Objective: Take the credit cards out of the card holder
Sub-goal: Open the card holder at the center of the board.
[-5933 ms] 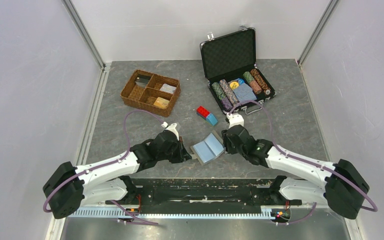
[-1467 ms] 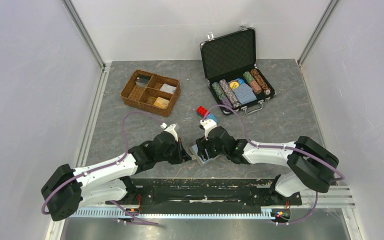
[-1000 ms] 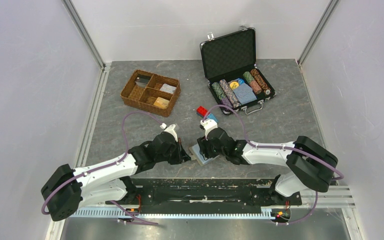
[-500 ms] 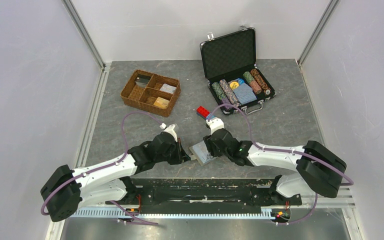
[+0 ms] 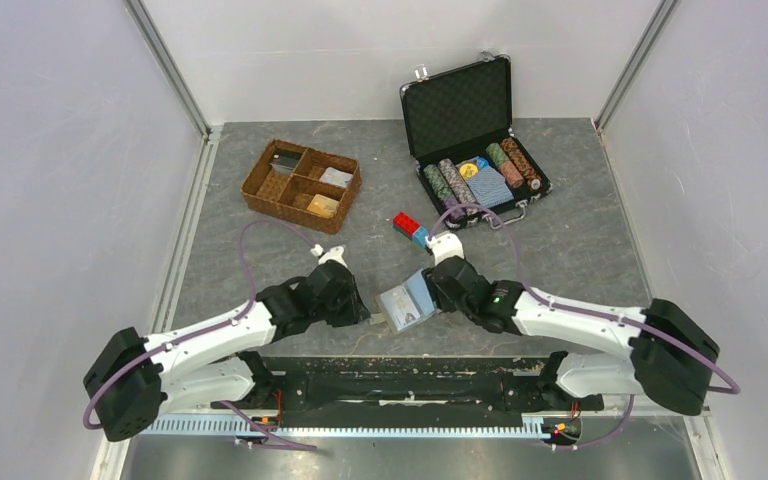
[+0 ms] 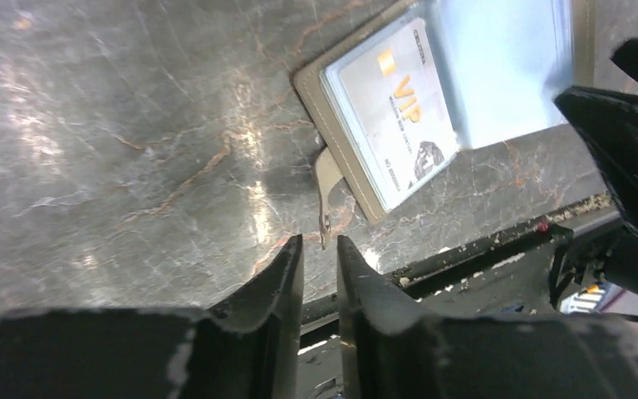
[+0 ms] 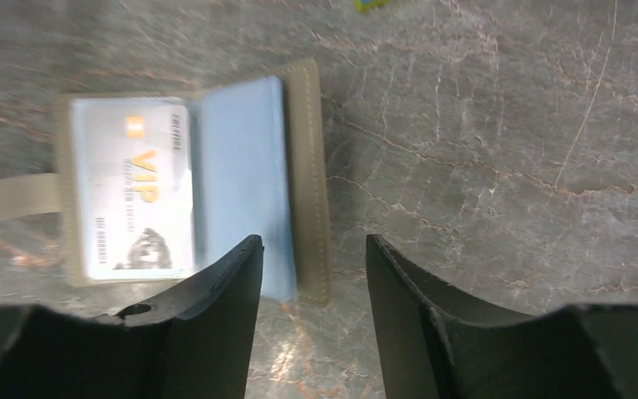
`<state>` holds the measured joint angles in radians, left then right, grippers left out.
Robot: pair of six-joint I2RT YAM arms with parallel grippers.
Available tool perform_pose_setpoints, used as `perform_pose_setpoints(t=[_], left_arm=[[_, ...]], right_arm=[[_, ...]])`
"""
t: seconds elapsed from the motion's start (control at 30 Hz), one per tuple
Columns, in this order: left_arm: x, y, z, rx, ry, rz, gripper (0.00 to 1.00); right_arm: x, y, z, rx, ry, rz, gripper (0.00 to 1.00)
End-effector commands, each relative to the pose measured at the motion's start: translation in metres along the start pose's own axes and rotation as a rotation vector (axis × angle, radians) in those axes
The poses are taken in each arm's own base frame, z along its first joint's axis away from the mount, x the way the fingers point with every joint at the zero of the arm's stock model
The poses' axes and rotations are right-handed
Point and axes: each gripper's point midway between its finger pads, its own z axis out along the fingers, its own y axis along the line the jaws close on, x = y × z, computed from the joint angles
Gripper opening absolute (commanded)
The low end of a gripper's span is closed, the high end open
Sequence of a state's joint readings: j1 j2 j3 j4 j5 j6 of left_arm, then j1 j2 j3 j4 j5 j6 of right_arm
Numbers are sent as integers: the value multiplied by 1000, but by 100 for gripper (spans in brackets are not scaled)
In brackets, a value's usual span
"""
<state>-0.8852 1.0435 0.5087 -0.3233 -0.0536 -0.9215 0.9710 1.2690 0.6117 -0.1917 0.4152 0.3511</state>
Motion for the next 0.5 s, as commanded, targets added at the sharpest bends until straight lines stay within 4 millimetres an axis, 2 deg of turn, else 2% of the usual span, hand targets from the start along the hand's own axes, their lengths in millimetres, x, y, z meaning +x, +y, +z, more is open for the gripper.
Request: perform_pose_setpoints(t=[0.0, 0.1, 0.2, 0.33, 0.47], left_arm=[[-30, 0, -13, -92, -88, -28, 30], [-41, -17, -19, -49, -109, -29, 36], [-46, -40, -16, 40, -101, -22, 37], [-45, -54, -4, 93, -81, -34, 32], [-37, -66, 10, 167, -47, -49, 28]], right_arm=[[-50, 20, -27, -117, -118, 71, 49], [-68, 39, -39, -235, -163, 93, 45], [-77, 62, -42, -349, -183, 101, 43], [-72, 71, -29, -381, -156, 105, 41], [-55, 72, -8, -469, -99, 166, 39]])
